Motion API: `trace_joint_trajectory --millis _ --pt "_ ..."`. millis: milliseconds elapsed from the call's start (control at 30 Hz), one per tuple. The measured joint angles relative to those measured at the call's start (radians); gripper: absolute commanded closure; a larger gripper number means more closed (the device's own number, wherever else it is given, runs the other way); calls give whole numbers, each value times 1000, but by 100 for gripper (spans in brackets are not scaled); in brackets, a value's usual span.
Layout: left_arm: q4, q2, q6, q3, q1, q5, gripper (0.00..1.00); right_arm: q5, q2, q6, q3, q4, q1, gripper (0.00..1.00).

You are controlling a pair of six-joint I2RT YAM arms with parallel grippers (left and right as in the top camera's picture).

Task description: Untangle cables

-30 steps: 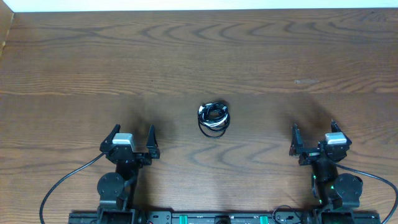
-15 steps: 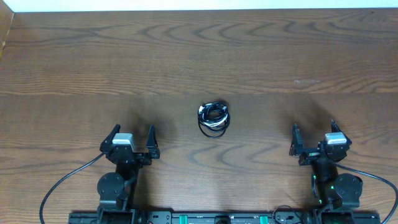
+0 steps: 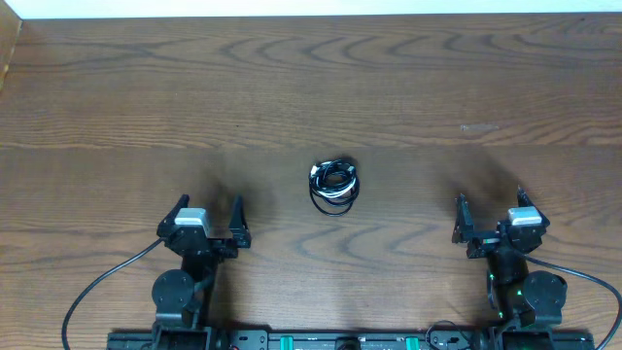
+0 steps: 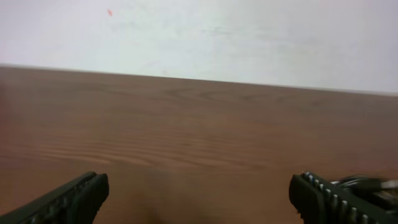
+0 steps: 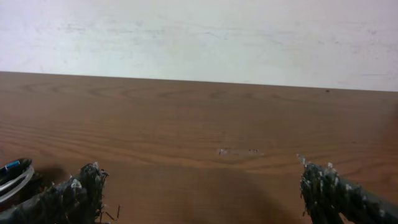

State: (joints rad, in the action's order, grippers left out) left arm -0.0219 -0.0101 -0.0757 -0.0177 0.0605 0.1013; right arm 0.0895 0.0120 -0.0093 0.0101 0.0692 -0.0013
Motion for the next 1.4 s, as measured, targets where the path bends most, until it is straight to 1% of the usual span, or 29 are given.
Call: trace_joint_trajectory --millis 133,200,300,400,467,567,633,700,733,800,833,900,967,1033,1067,1133,1167,1200,1233,1300,1400 --pt "18 0 -192 0 0 111 2 0 0 0 0 0 0 1" --pt "32 0 -267 0 0 173 2 0 1 0 0 0 0 1" --pt "77 -1 -322 -2 0 274 2 0 1 0 0 0 0 1" --pt "40 -7 -338 -58 0 333 2 -5 1 -5 0 -8 0 1" --pt "-43 -29 -329 -146 0 350 2 -22 1 -15 -2 -36 0 1" --pt "-243 -105 -304 -330 0 345 2 -24 1 -4 -2 -60 0 1" --pt "-406 -193 -284 -468 0 327 2 49 1 58 -3 -39 0 1" --pt "-589 -317 -261 -618 0 307 2 185 3 156 -3 -26 0 1" --pt "-658 -373 -251 -677 0 301 2 255 5 205 -3 -36 0 1" --pt "-796 -506 -234 -809 0 291 2 369 8 305 -4 -97 0 1" --pt "-859 -585 -229 -881 0 289 2 429 8 364 -4 -171 0 1" --pt "-905 -678 -221 -953 0 288 2 492 10 427 -3 -294 0 1" --pt "-917 -762 -214 -1000 0 288 2 544 9 483 15 -399 0 1" --pt "-925 -827 -211 -1014 0 288 2 556 10 516 68 -396 0 1" --pt "-937 -858 -211 -1014 0 288 2 557 13 525 113 -354 0 1" --pt "-969 -915 -211 -1014 0 288 2 555 39 520 235 -200 -2 1" --pt "-977 -937 -211 -1014 0 288 2 552 83 502 357 -34 -5 1" --pt "-985 -958 -211 -1014 0 288 2 557 97 494 384 -8 -8 1" --pt "-995 -977 -212 -1014 0 289 2 554 150 462 488 164 -14 1" --pt "-1014 -1006 -220 -1014 0 299 2 553 270 402 652 401 -23 1" --pt "-1029 -1038 -241 -1014 0 355 2 556 454 336 832 668 -28 1"
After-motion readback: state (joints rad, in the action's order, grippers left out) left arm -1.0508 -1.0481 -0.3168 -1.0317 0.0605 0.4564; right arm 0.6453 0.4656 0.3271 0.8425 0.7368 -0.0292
